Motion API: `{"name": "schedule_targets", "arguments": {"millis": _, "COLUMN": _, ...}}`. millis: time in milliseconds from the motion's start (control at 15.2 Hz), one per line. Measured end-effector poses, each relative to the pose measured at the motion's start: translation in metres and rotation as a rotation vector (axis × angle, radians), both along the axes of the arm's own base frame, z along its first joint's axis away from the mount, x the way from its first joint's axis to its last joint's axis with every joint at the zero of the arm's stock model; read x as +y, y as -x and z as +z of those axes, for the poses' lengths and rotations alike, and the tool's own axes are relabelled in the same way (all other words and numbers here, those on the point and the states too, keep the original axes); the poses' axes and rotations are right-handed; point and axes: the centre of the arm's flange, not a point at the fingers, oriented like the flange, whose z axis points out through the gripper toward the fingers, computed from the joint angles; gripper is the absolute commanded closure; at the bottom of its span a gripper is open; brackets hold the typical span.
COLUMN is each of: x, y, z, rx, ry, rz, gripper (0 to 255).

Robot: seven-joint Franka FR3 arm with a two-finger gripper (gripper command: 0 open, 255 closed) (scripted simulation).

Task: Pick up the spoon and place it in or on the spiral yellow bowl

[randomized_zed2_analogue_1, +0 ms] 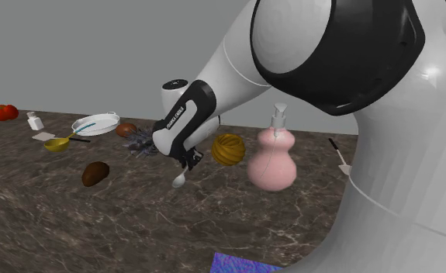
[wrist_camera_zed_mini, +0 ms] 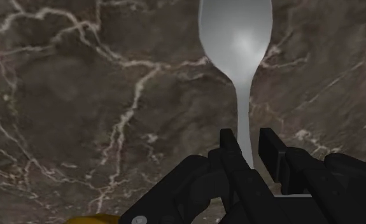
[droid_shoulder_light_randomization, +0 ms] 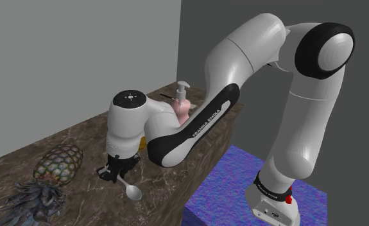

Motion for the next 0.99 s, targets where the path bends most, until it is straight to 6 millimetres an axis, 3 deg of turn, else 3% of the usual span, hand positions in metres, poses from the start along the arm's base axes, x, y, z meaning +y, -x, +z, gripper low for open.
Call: {"name": "schedule_targets", "arguments": {"millis": 990, "x": -0.001, "y": -0.001, "z": 0.076, "rx": 0.000, "ry": 0.000, "rz": 0.000, "gripper": 255}}
